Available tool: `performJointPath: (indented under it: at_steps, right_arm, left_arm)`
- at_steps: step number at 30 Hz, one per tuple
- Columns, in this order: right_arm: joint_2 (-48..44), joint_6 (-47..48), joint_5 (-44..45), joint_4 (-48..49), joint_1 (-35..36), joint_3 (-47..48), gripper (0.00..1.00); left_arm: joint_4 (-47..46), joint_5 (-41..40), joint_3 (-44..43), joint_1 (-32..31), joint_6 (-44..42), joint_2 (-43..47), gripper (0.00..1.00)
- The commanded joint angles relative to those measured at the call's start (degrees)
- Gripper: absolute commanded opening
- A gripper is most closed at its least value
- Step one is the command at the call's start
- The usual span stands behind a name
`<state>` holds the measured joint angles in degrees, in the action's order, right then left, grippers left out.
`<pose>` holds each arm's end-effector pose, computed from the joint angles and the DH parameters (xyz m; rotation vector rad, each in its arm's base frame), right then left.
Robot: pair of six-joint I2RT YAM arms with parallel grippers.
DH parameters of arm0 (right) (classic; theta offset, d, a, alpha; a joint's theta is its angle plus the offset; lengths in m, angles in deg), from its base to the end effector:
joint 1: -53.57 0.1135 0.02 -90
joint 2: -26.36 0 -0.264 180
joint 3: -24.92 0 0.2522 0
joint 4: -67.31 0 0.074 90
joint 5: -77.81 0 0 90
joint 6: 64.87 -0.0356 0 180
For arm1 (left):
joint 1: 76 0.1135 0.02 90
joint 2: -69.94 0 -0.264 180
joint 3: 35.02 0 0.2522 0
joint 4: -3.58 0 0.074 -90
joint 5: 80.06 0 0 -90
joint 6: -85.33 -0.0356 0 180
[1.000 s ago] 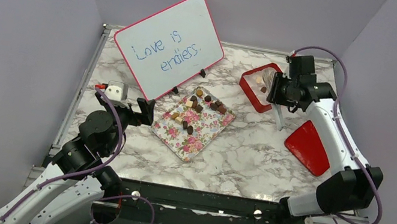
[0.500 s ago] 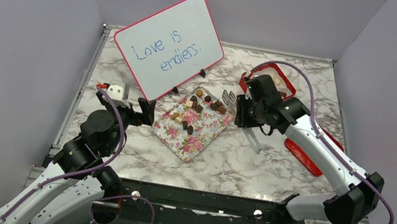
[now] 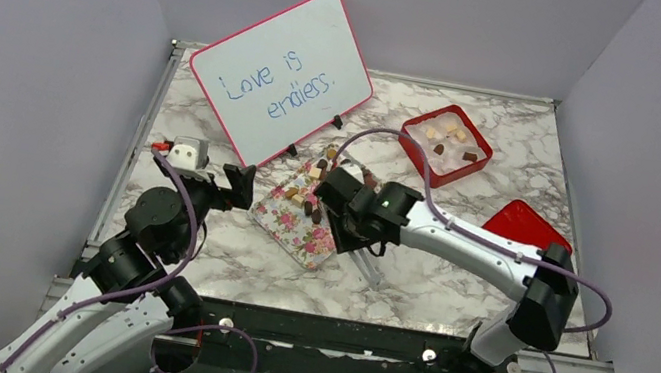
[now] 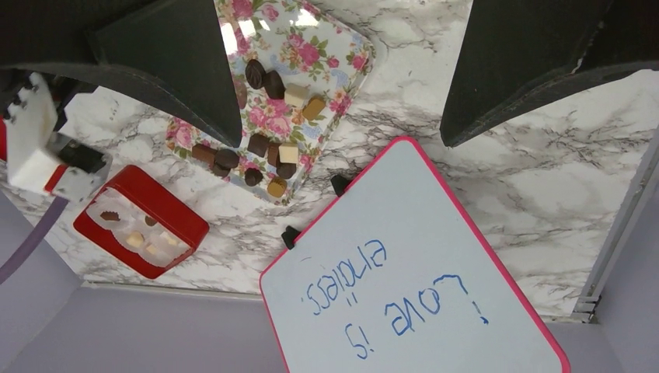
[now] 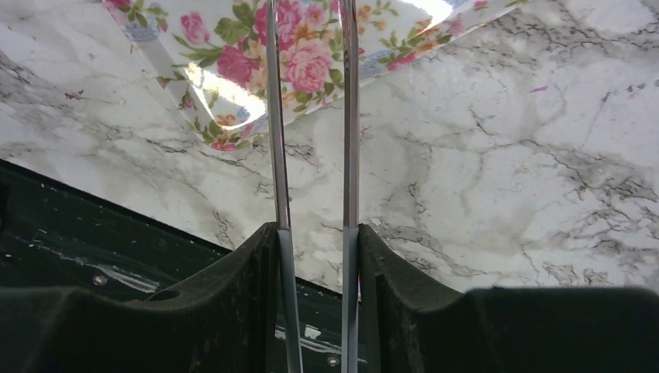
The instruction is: Pack the chocolate
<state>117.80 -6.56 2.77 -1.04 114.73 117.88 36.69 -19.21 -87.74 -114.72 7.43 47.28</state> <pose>0.1631 0.2771 0.2845 -0.6102 2.6031 0.1550 0.0886 -0.0488 0.3359 -0.0153 1.6240 -0.2712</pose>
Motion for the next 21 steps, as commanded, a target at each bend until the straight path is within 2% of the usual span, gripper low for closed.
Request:
performJointPath:
  at_steps: [1,21]
  right_arm:
    - [3.58,-3.17,4.49,-2.22,3.34,4.21,0.43]
    - [13.03,-3.38,7.21,-7.17,7.12,10.76,0.44]
  left_arm:
    - [-1.38,-1.36,0.02,0.26,-0.23,1.44,0.99]
    - [-1.34,-1.00,0.04,0.26,-0.24,1.74,0.99]
